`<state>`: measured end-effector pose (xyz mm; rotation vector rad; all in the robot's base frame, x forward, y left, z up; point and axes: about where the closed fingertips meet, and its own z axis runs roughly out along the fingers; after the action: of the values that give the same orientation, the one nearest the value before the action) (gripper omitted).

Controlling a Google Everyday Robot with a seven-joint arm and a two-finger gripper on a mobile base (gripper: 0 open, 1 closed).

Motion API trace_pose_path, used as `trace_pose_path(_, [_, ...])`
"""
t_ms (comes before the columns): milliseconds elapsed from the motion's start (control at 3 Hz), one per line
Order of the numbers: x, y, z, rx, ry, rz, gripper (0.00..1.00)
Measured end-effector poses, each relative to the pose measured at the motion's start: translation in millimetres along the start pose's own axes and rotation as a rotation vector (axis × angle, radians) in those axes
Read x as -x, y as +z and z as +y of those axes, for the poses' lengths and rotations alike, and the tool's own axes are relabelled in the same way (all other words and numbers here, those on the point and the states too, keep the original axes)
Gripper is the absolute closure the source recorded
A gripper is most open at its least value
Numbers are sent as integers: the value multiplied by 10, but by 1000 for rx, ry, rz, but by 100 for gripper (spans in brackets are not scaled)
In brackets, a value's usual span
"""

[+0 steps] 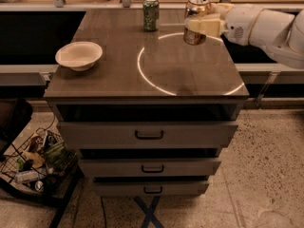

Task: Move orange can near green can

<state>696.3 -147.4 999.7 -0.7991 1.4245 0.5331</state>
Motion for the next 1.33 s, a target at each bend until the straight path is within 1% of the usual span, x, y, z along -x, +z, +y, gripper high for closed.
trace_pose_path(333, [35, 445, -469, -90, 25, 54, 100])
trace_pose_path(667, [2, 922, -775, -134, 73, 59, 100])
trace_pose_path(1000, [-171, 1351, -1002, -172, 133, 33, 100])
trace_pose_path(1333, [-406, 1616, -1192, -209, 166, 16, 100])
